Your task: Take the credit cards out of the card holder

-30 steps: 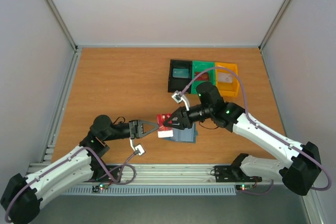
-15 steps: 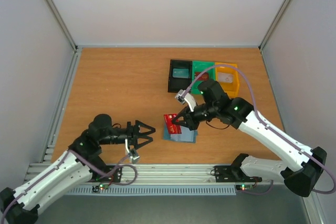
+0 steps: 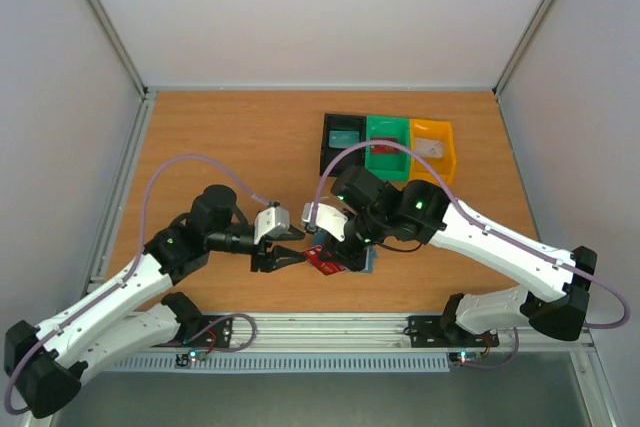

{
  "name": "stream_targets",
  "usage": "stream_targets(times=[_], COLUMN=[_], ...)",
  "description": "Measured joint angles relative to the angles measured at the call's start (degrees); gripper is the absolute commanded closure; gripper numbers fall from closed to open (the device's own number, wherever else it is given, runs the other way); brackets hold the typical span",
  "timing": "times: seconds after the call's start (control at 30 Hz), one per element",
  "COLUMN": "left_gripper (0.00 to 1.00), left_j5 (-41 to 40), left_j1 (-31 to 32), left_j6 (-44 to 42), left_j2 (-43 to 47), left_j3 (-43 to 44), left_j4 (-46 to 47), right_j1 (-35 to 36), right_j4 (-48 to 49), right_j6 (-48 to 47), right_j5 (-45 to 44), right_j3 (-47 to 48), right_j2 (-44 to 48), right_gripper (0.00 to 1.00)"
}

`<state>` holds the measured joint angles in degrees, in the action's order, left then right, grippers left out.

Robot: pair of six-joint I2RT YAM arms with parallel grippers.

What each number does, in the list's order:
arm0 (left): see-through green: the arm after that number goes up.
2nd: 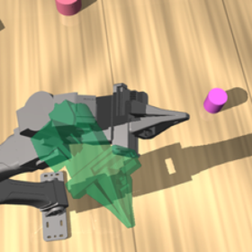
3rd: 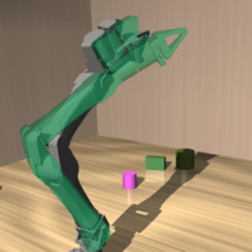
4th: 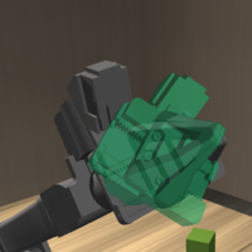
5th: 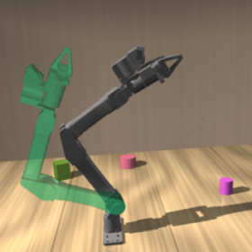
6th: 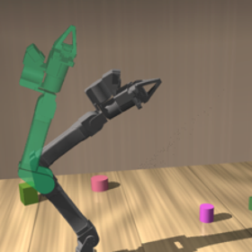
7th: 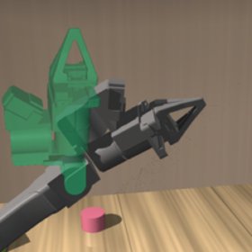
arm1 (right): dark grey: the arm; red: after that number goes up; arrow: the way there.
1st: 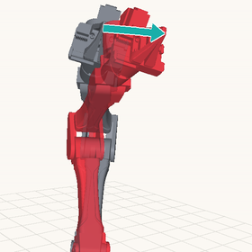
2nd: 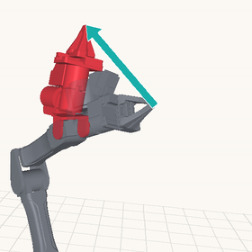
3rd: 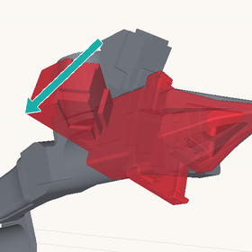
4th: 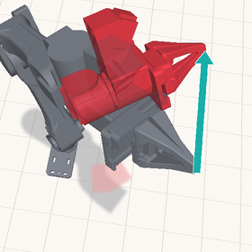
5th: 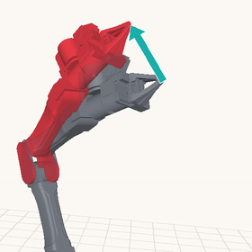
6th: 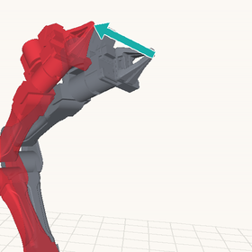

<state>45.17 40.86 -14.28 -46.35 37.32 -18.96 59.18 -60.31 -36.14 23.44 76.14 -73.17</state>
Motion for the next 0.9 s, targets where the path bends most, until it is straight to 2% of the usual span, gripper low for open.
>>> stream_targets(times=[0.1, 0.23, 0.33, 0.4, 0.9], left_gripper=[0.71, 0.83, 0.9, 0.98, 1.0], left_j5=[-0.3, 0.3, 0.9, 1.1, 1.4], left_j1=[0.0, 0.2, 0.2, 0.1, -0.5], left_j6=[9.7, 16.4, 18.8, 19.8, 22.2], left_j2=[-0.4, -0.1, 0.1, 0.3, 1.8], left_j3=[-1.1, -2.2, -2.9, -3.3, -6.5], left_j4=[3.7, 6.7, 8.5, 10.0, 17.2], right_j1=[1.0, 0.9, 0.9, 0.9, -0.1], right_j4=[-0.2, 0.2, 0.2, 0.3, -0.3], right_j6=[-1.6, -2.6, -3.3, -3.8, -9.2], right_j5=[-1.0, -2.2, -3.1, -3.7, -6.0], right_j3=[1.4, 1.6, 2.2, 2.7, 4.9], right_j2=[-1.2, -1.6, -1.9, -2.3, -3.6], right_gripper=[0.99, 0.99, 0.99, 0.99, 0.99])
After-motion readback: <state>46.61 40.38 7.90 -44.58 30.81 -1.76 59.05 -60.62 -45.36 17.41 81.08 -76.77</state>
